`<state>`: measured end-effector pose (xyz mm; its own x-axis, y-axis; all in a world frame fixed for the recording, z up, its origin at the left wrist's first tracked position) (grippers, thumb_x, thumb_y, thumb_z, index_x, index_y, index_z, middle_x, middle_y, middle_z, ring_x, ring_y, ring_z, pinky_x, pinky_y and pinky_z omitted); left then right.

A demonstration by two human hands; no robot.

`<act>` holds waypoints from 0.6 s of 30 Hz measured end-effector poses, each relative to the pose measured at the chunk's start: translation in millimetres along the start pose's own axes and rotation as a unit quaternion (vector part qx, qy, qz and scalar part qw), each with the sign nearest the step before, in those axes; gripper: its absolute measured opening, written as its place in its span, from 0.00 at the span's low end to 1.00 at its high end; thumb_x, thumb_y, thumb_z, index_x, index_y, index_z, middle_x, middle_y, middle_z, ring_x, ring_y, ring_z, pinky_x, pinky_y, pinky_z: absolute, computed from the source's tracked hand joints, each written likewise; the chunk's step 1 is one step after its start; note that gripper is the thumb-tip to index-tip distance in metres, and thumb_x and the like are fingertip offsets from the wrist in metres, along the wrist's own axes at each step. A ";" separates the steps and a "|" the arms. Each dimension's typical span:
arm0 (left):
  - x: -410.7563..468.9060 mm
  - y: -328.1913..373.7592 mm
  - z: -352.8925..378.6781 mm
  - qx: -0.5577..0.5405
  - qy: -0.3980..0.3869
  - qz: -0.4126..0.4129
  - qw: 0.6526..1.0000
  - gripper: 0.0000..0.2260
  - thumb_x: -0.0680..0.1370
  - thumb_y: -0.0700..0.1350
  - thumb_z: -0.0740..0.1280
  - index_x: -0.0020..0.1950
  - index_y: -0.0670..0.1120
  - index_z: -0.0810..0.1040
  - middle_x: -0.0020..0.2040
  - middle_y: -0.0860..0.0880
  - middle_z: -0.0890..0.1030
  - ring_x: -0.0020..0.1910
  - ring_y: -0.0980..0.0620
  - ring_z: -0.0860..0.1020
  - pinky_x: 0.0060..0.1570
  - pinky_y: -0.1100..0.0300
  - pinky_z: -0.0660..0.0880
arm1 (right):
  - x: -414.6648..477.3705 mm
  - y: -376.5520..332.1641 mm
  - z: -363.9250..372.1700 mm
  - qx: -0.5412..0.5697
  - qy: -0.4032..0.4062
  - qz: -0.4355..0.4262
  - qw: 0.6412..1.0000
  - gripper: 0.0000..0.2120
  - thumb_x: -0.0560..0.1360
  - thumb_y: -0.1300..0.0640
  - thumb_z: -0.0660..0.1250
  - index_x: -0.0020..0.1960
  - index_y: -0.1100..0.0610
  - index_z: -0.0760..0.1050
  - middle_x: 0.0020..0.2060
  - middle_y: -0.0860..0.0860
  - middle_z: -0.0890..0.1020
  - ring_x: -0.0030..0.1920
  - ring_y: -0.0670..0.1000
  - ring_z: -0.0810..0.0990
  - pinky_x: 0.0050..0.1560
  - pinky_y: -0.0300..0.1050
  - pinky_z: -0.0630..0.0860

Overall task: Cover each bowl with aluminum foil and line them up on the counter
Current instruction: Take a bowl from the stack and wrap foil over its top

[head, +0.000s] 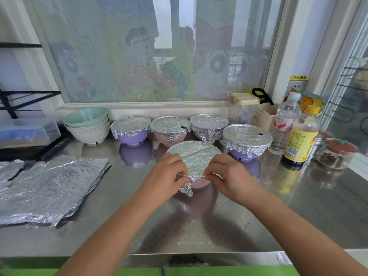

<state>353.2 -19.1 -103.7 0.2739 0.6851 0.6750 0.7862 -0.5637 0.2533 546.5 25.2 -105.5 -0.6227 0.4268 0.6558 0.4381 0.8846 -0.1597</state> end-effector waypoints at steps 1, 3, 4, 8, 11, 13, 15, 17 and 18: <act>-0.8 1.4 0.8 -0.001 0.002 0.000 1.000 0.09 0.68 0.47 0.76 0.39 0.45 0.78 0.40 0.53 0.75 0.42 0.53 0.71 0.42 0.61 0.69 | -0.5 0.0 0.4 0.001 0.000 0.003 1.000 0.02 0.72 0.58 0.70 0.42 0.56 0.81 0.40 0.49 0.78 0.41 0.53 0.77 0.43 0.45 0.74; -1.1 4.4 2.3 -0.006 0.004 -0.003 1.000 0.08 0.68 0.48 0.75 0.39 0.45 0.79 0.39 0.52 0.75 0.42 0.53 0.71 0.42 0.63 0.68 | -1.1 -0.8 1.0 0.004 -0.002 0.007 1.000 0.03 0.73 0.58 0.70 0.42 0.56 0.81 0.40 0.49 0.78 0.42 0.53 0.77 0.42 0.47 0.75; -1.0 5.0 2.8 -0.010 0.005 -0.009 1.000 0.08 0.69 0.48 0.75 0.39 0.45 0.79 0.39 0.53 0.75 0.42 0.53 0.71 0.42 0.64 0.68 | -1.4 -1.5 1.3 0.005 -0.002 0.008 1.000 0.03 0.73 0.58 0.69 0.42 0.56 0.81 0.40 0.49 0.78 0.42 0.53 0.77 0.42 0.48 0.76; 2.4 7.3 2.6 -0.030 0.008 -0.022 0.999 0.08 0.69 0.47 0.76 0.37 0.46 0.79 0.38 0.56 0.73 0.41 0.54 0.70 0.42 0.67 0.66 | -1.4 -4.4 2.4 0.010 0.003 0.013 1.000 0.03 0.73 0.58 0.69 0.42 0.56 0.80 0.39 0.49 0.77 0.41 0.55 0.77 0.42 0.50 0.77; 2.2 7.9 3.2 -0.028 0.008 -0.027 0.999 0.09 0.69 0.48 0.75 0.36 0.46 0.78 0.38 0.55 0.74 0.40 0.53 0.71 0.42 0.66 0.66 | -0.6 -5.5 2.7 0.018 0.001 0.018 1.000 0.03 0.73 0.57 0.69 0.42 0.56 0.81 0.40 0.49 0.77 0.41 0.54 0.77 0.41 0.51 0.77; 0.3 6.3 3.2 -0.031 0.010 -0.034 0.999 0.08 0.69 0.49 0.74 0.37 0.46 0.80 0.38 0.54 0.75 0.41 0.55 0.71 0.43 0.69 0.65 | -1.2 -3.8 0.6 0.021 -0.011 0.014 1.000 0.04 0.73 0.56 0.70 0.44 0.55 0.82 0.41 0.49 0.78 0.42 0.53 0.77 0.43 0.49 0.77; -1.8 2.1 1.8 -0.037 0.013 -0.029 0.999 0.09 0.70 0.50 0.74 0.38 0.46 0.81 0.39 0.53 0.76 0.42 0.56 0.71 0.45 0.72 0.65 | -2.5 2.5 -3.5 0.020 -0.016 0.016 1.000 0.07 0.73 0.53 0.70 0.47 0.55 0.84 0.42 0.49 0.79 0.43 0.52 0.78 0.45 0.45 0.76; -3.8 -1.0 -0.1 -0.036 0.018 -0.016 0.999 0.10 0.71 0.52 0.72 0.40 0.45 0.81 0.40 0.52 0.77 0.43 0.55 0.72 0.46 0.69 0.67 | -3.1 8.5 -6.8 0.023 -0.012 0.020 0.999 0.09 0.73 0.51 0.70 0.47 0.55 0.84 0.42 0.49 0.80 0.44 0.51 0.78 0.46 0.44 0.75; -4.2 0.1 0.3 -0.027 0.020 -0.006 0.999 0.11 0.71 0.53 0.71 0.41 0.45 0.81 0.41 0.51 0.77 0.43 0.53 0.72 0.46 0.66 0.69 | -3.2 9.5 -7.1 0.026 -0.009 0.022 0.999 0.10 0.74 0.50 0.69 0.46 0.55 0.84 0.42 0.49 0.79 0.44 0.51 0.78 0.46 0.44 0.75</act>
<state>352.3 -22.0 -106.8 0.2413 0.6736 0.6987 0.7575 -0.5807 0.2982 557.2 30.9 -103.9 -0.6155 0.4680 0.6342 0.4308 0.8736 -0.2265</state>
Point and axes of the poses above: each hand's wrist, its own x-axis towards the middle knuckle, its own z-axis out of the palm, y = z × x, the point moved 3 cm from there along x, towards the middle knuckle
